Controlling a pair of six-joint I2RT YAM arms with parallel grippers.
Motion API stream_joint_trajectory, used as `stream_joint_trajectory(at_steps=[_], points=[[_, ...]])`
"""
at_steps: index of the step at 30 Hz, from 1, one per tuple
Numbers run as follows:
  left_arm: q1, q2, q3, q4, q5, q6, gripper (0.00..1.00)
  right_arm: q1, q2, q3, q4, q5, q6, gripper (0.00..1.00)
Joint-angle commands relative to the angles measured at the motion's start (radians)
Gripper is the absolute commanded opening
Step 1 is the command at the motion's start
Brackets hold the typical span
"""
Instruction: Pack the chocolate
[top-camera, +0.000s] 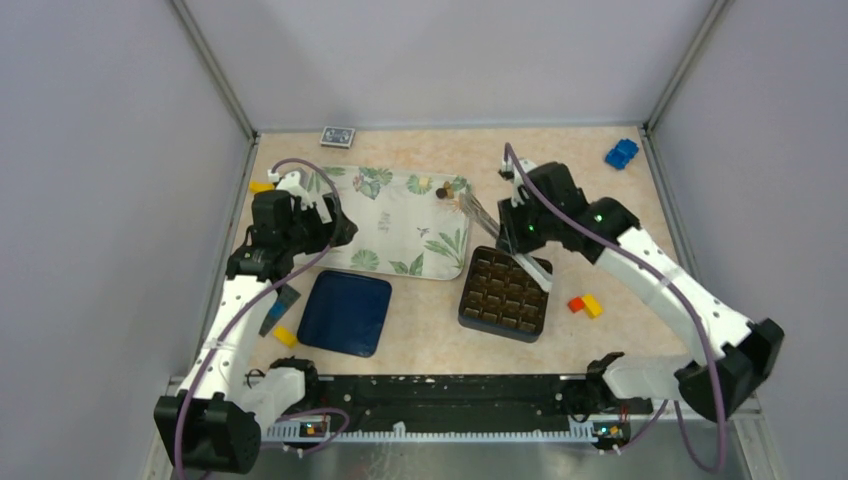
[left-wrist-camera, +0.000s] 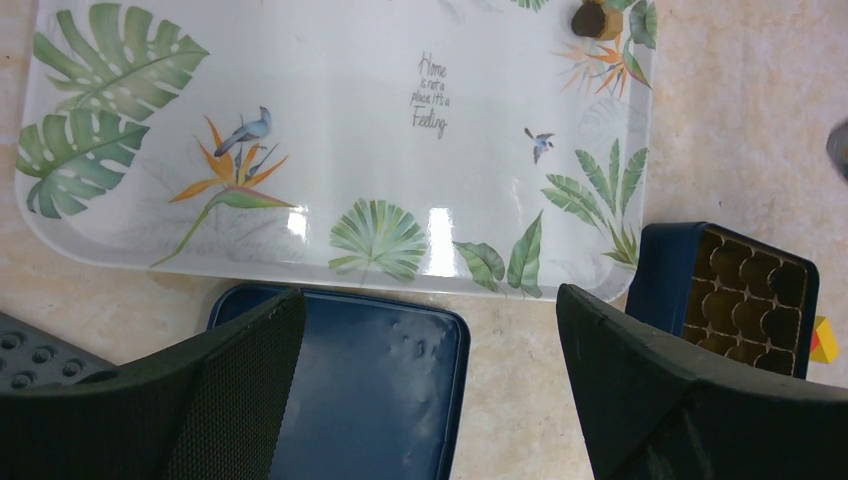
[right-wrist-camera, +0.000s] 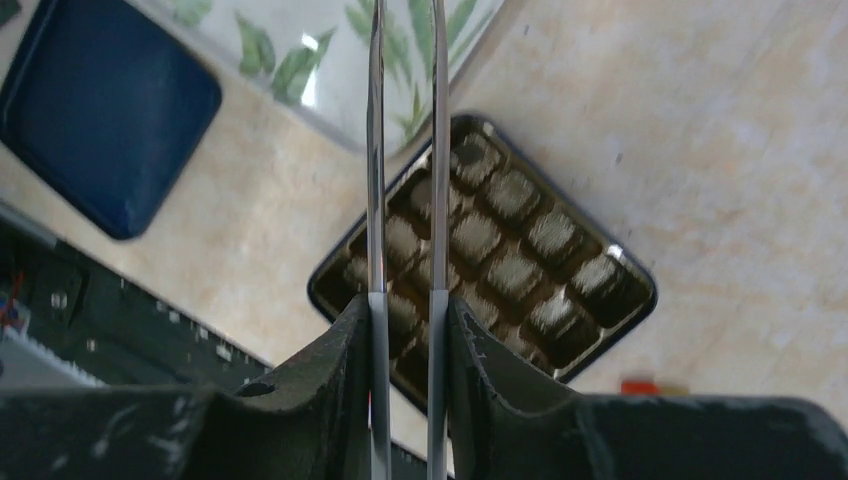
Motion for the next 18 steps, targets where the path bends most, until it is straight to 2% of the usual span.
stream_joint_trajectory(at_steps=[1, 8, 13, 18], points=[[0.003, -0.012, 0.033, 0.013, -0.027, 0.033, 0.99, 0.044, -0.156, -0.101, -0.167, -0.087, -0.011, 0.04], [0.003, -0.009, 0.037, 0.023, -0.02, 0.024, 0.99, 0.069, -0.267, -0.17, -0.337, -0.12, 0.01, 0.05], [0.003, -0.011, 0.031, 0.023, -0.004, 0.016, 0.99, 0.107, -0.259, -0.207, -0.323, -0.131, 0.013, 0.1], [0.003, -0.017, 0.031, 0.011, -0.017, 0.027, 0.99, 0.127, -0.227, -0.227, -0.297, -0.141, 0.009, 0.1]])
